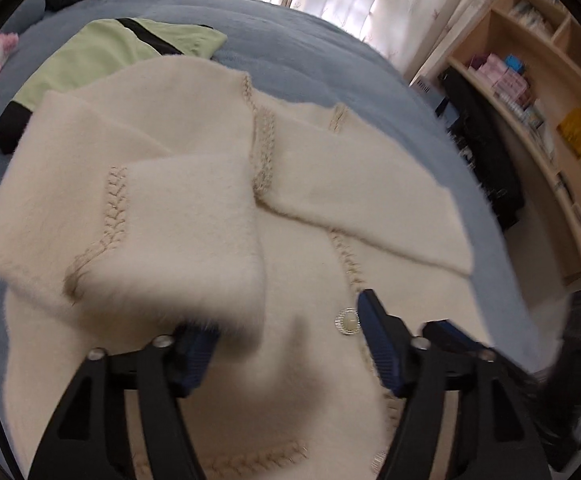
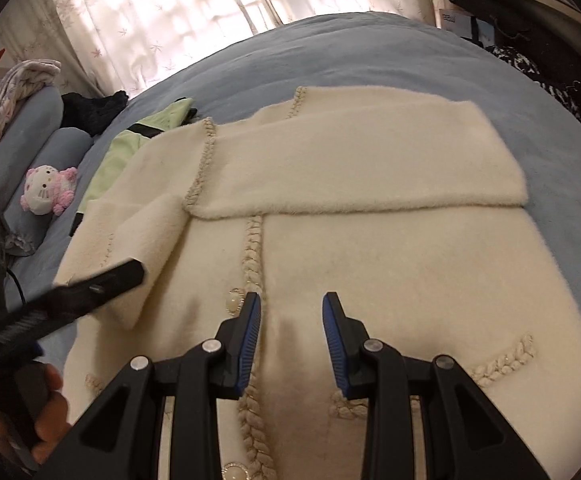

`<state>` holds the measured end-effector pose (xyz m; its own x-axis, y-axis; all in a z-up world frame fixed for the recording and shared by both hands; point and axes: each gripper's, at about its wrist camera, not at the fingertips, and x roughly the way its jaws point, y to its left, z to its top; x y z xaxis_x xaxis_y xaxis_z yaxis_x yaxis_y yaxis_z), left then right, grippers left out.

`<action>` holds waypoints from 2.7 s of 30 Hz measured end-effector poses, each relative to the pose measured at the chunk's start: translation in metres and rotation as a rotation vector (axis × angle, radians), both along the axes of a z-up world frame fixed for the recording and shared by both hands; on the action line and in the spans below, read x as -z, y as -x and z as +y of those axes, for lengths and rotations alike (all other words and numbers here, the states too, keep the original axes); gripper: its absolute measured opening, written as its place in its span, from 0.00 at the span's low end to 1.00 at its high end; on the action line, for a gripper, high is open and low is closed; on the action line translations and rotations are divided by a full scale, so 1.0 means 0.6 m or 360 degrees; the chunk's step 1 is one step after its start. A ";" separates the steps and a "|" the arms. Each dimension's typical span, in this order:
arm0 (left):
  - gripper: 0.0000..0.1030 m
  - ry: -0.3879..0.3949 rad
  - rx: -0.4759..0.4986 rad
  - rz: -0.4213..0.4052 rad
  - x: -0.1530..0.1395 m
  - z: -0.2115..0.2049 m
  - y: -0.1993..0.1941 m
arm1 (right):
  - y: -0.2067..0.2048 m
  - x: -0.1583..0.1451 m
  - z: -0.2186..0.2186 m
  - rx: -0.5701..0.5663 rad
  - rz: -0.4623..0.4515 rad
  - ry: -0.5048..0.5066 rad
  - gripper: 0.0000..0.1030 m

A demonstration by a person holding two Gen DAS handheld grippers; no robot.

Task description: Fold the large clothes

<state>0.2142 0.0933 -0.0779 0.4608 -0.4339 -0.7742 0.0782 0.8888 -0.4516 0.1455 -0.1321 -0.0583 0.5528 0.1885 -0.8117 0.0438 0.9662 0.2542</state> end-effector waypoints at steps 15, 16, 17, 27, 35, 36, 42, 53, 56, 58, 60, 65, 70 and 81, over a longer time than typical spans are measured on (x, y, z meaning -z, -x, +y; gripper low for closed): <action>0.72 -0.0168 -0.0397 -0.0123 -0.069 0.160 0.142 | -0.020 -0.033 0.206 -0.0651 -0.0160 0.0227 0.56; 0.72 -0.0191 -0.0419 -0.0105 -0.061 0.170 0.147 | -0.023 -0.026 0.224 -0.0694 -0.0153 0.0268 0.56; 0.72 -0.0212 -0.0439 -0.0084 -0.054 0.179 0.152 | -0.025 -0.020 0.240 -0.0734 -0.0146 0.0315 0.56; 0.72 -0.0242 -0.0550 0.0028 -0.011 0.235 0.173 | -0.047 0.051 0.355 -0.0949 -0.0204 0.0950 0.54; 0.72 -0.0309 -0.0540 -0.0051 -0.030 0.219 0.176 | -0.080 -0.082 0.290 -0.0732 -0.0440 0.0633 0.08; 0.72 -0.0312 -0.0535 -0.0064 -0.033 0.216 0.177 | -0.084 -0.102 0.273 -0.0694 -0.0474 0.0550 0.08; 0.72 -0.0307 -0.0483 -0.0089 -0.033 0.196 0.177 | -0.142 -0.102 0.102 -0.0280 -0.0314 0.0206 0.16; 0.72 -0.0357 -0.0319 -0.0024 -0.007 0.189 0.115 | -0.121 0.035 -0.088 -0.0074 0.0231 -0.0004 0.38; 0.72 -0.0363 -0.0284 -0.0013 0.000 0.203 0.067 | -0.148 0.016 -0.104 -0.0058 0.0178 -0.0058 0.42; 0.72 -0.0338 -0.0274 -0.0006 0.004 0.217 0.027 | -0.170 0.011 -0.108 -0.0074 0.0151 -0.0081 0.42; 0.72 -0.0318 -0.0274 -0.0007 0.009 0.229 -0.015 | -0.200 0.015 -0.110 -0.0092 0.0155 -0.0089 0.42; 0.72 -0.0297 -0.0275 0.0019 0.023 0.247 -0.102 | -0.283 0.055 -0.093 -0.0115 0.0230 -0.0108 0.42; 0.72 -0.0364 -0.0286 0.0077 0.051 0.254 -0.176 | -0.325 0.073 -0.076 -0.0147 0.0187 -0.0060 0.42; 0.11 -0.0364 -0.0371 -0.0103 0.036 0.242 -0.191 | -0.302 0.036 -0.058 -0.0228 -0.0054 0.0159 0.11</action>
<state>0.3290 0.2383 -0.0994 0.5788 -0.1294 -0.8051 -0.1171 0.9639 -0.2391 0.3270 -0.1671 -0.0799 0.5532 0.1868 -0.8118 -0.1032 0.9824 0.1558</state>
